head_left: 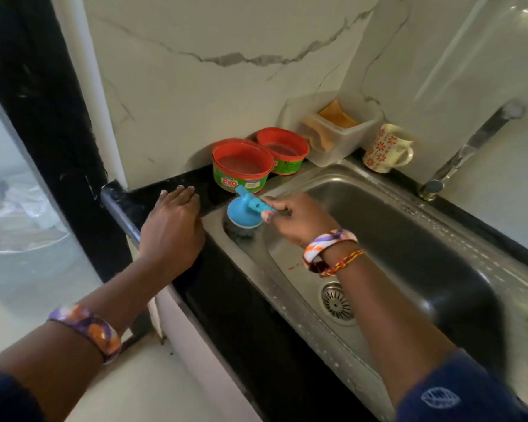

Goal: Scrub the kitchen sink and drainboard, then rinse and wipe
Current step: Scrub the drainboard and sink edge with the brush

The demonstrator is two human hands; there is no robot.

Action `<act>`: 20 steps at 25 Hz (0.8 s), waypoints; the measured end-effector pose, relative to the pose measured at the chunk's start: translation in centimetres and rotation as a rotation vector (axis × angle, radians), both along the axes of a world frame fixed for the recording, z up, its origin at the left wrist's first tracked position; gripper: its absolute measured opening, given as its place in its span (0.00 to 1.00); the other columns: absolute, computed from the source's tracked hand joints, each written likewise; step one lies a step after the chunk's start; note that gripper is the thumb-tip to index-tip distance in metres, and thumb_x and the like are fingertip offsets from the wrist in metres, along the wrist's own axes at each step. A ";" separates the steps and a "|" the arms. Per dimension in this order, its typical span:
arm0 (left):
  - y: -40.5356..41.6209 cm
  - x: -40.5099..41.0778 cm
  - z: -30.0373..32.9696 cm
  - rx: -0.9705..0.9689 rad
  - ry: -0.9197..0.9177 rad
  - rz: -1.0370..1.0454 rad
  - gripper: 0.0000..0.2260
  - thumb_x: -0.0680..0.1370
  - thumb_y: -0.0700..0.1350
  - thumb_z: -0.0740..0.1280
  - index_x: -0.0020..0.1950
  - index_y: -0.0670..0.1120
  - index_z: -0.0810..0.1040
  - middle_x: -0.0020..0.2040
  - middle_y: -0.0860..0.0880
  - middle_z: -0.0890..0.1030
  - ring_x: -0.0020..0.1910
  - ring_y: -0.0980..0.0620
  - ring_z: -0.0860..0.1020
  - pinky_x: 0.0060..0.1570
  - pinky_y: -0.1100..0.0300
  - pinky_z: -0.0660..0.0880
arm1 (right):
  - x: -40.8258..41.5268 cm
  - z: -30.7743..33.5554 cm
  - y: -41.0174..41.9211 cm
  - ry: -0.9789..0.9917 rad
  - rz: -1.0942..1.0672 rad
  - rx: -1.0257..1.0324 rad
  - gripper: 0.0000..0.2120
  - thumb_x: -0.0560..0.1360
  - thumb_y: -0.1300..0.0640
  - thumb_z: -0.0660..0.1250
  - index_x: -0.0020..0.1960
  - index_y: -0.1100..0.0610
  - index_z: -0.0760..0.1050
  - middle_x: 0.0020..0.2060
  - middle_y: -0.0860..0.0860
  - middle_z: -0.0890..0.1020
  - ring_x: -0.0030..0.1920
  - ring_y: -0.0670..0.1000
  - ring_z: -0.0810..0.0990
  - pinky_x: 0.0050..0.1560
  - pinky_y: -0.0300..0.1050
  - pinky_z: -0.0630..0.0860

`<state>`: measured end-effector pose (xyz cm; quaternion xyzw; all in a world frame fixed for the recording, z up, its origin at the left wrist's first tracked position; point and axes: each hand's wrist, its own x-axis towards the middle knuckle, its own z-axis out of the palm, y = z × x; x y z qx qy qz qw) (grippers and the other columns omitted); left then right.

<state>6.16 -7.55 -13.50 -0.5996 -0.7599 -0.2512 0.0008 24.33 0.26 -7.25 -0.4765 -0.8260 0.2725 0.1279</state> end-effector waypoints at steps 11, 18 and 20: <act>0.5 0.1 -0.2 -0.016 0.010 0.058 0.19 0.77 0.37 0.62 0.67 0.35 0.71 0.69 0.39 0.70 0.72 0.43 0.65 0.73 0.52 0.54 | 0.3 0.7 0.7 0.005 -0.007 -0.003 0.17 0.78 0.54 0.63 0.67 0.52 0.73 0.49 0.49 0.84 0.47 0.43 0.82 0.46 0.35 0.76; 0.0 1.1 0.7 -0.019 0.002 0.146 0.15 0.78 0.39 0.60 0.62 0.38 0.77 0.65 0.42 0.76 0.66 0.42 0.71 0.65 0.51 0.68 | 7.9 4.2 -1.7 -0.182 0.134 -0.469 0.16 0.79 0.56 0.61 0.66 0.50 0.73 0.24 0.50 0.67 0.19 0.42 0.63 0.17 0.31 0.58; 0.1 1.1 0.8 -0.034 0.006 0.153 0.14 0.78 0.39 0.60 0.61 0.39 0.78 0.62 0.42 0.77 0.63 0.42 0.72 0.58 0.50 0.72 | 9.9 5.4 -2.0 -0.266 0.059 -0.615 0.14 0.78 0.56 0.62 0.63 0.48 0.74 0.20 0.48 0.67 0.16 0.41 0.62 0.16 0.29 0.57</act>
